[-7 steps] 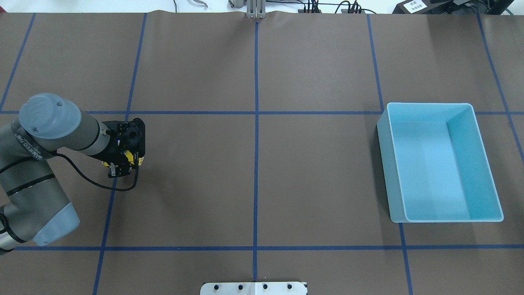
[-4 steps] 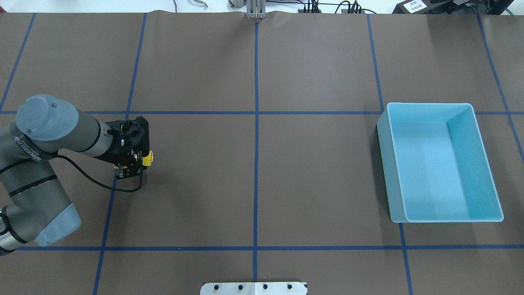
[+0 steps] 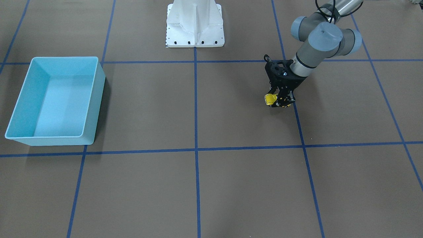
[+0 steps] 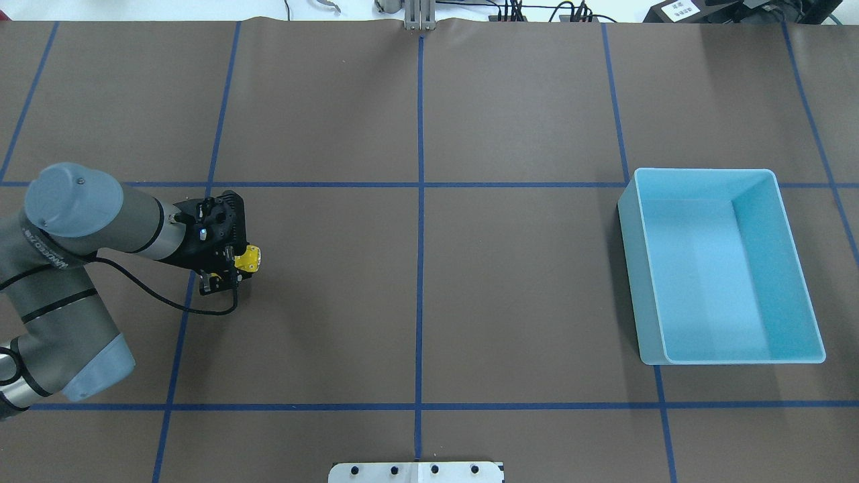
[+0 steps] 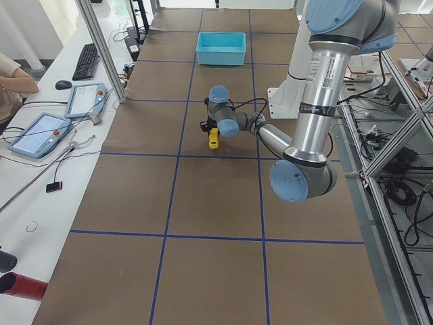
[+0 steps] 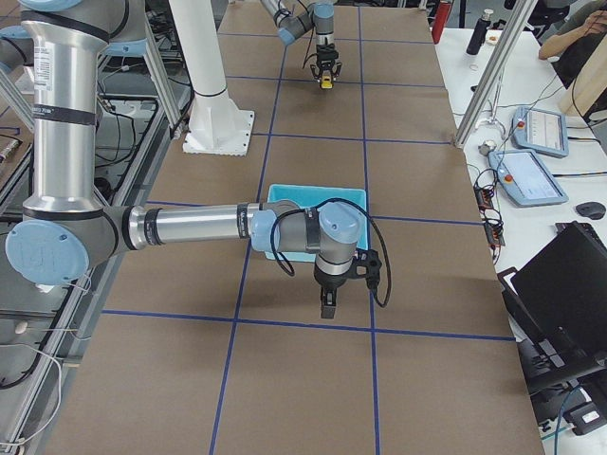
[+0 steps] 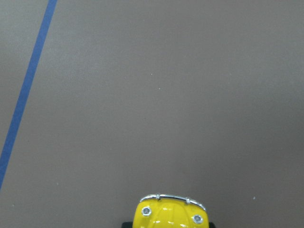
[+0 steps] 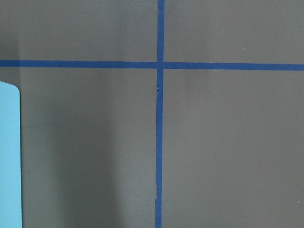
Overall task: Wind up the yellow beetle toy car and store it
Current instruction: 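Press the held car down onto the table with the left gripper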
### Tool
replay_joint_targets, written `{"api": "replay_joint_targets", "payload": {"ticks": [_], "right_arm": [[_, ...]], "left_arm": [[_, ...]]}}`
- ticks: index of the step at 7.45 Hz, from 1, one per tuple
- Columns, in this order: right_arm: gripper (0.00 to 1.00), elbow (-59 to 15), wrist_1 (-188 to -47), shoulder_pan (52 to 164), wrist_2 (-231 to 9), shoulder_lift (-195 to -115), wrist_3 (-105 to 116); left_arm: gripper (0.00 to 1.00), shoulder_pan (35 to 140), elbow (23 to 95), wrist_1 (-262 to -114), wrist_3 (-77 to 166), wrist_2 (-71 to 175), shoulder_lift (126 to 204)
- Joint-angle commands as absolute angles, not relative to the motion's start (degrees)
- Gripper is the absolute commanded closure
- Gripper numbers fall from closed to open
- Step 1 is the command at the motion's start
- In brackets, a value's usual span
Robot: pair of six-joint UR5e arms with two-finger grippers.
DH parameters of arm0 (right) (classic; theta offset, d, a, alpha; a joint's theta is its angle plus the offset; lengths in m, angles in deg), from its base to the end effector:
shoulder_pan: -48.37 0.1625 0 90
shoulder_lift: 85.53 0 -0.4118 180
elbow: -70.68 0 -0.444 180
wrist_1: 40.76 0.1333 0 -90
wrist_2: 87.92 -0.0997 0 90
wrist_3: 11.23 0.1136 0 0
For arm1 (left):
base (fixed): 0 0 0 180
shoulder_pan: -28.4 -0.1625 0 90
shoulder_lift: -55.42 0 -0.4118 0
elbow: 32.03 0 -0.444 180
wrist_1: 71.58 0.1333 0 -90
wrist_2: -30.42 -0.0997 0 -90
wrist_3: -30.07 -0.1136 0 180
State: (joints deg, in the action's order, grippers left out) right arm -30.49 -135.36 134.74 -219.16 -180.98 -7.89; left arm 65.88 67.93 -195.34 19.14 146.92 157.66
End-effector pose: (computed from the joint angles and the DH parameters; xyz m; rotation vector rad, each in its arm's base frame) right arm 0.0264 -0.5067 0.6116 -0.0251 -0.7196 -0.0119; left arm 0.4564 -0.4540 0.3715 0.7988 0.7905 1.2227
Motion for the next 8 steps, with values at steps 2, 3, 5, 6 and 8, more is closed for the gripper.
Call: {"api": "replay_joint_targets", "payload": {"ticks": [2,3,5,6,8], "right_arm": [[0.00,-30.48,-135.33,134.77,-219.23,-180.98,-7.89],[0.00,-30.48,-135.33,134.77,-219.23,-180.98,-7.89],[0.00,-30.48,-135.33,134.77,-219.14,-180.98,-7.89],[0.00,-30.48,-135.33,134.77,-219.14,-180.98,-7.89],[0.00,-30.48,-135.33,134.77,-219.14,-180.98,-7.89]], "left_arm": [[0.75,65.75,67.02,-195.42,18.13,147.58,157.64],[0.75,65.75,67.02,-195.24,17.60,147.58,157.64],[0.75,65.75,66.50,-195.24,16.63,147.58,157.64],[0.75,65.75,66.15,-195.24,15.41,147.49,157.64],[0.75,65.75,65.80,-195.24,14.70,147.49,157.64]]}}
